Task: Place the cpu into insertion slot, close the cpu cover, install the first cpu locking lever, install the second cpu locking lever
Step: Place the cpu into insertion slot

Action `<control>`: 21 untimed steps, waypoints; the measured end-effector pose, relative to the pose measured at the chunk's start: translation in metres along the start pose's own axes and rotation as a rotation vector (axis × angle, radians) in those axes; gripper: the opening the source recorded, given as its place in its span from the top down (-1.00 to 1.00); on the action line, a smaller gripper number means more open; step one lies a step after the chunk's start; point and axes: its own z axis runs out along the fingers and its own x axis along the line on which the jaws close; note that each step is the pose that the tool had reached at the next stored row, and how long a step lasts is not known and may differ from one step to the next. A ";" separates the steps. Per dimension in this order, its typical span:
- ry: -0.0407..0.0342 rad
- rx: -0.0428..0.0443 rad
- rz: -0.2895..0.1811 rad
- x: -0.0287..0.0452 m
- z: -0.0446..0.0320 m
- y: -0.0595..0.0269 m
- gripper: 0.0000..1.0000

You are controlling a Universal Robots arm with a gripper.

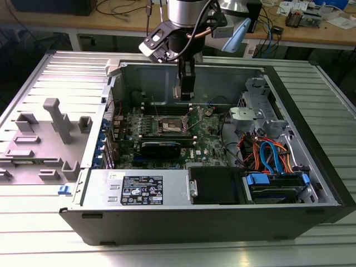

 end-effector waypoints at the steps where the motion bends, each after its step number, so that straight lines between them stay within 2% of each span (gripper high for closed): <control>1: -0.0001 0.0000 0.000 -0.0001 0.0001 0.0000 -0.08; 17: -0.0002 0.0000 0.002 -0.0008 0.0023 -0.0001 -0.08; 21: -0.0032 -0.0010 0.054 -0.0008 0.0032 -0.0001 -0.08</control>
